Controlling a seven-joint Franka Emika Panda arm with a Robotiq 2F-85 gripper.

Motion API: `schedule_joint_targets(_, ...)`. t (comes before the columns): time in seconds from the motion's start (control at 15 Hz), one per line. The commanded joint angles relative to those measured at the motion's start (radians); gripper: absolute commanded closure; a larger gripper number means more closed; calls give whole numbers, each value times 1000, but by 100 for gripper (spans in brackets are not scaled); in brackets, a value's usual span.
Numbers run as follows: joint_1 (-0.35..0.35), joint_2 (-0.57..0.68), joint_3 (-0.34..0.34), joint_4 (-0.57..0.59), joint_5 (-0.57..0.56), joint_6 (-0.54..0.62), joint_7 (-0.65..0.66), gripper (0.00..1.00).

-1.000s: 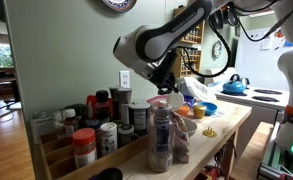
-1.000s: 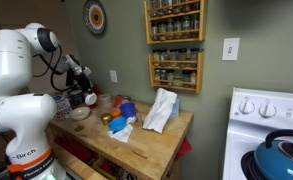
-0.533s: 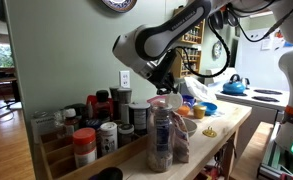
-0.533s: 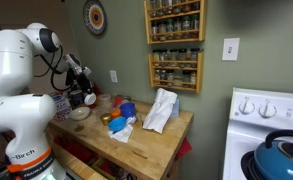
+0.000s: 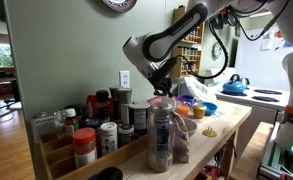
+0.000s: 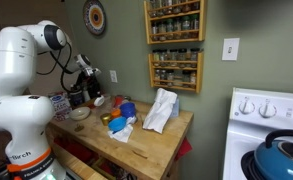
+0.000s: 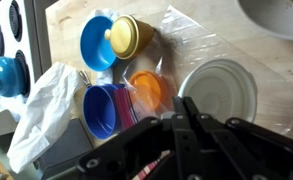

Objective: Pour the contents of the clear lunch box onto the white plate and then pour the contents of the white plate in the ceramic bowl on the left

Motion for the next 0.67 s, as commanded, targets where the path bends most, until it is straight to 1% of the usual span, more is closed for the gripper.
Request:
schedule_joint_targets(0.0, -105, -48, 42, -125, 57, 171, 3, 99)
schedule_joint_targets(0.2, -167, -53, 52, -190, 111, 315, -13, 99)
schedule_joint_targets(0.33, -199, -52, 56, -220, 154, 390, -45, 99)
schedule_joint_targets(0.4, -208, -54, 54, -233, 173, 409, -50, 86)
schedule_joint_targets(0.47, -213, -69, 53, -251, 184, 422, -59, 69)
schedule_joint_targets(0.6, -215, -116, 51, -296, 195, 445, -53, 56)
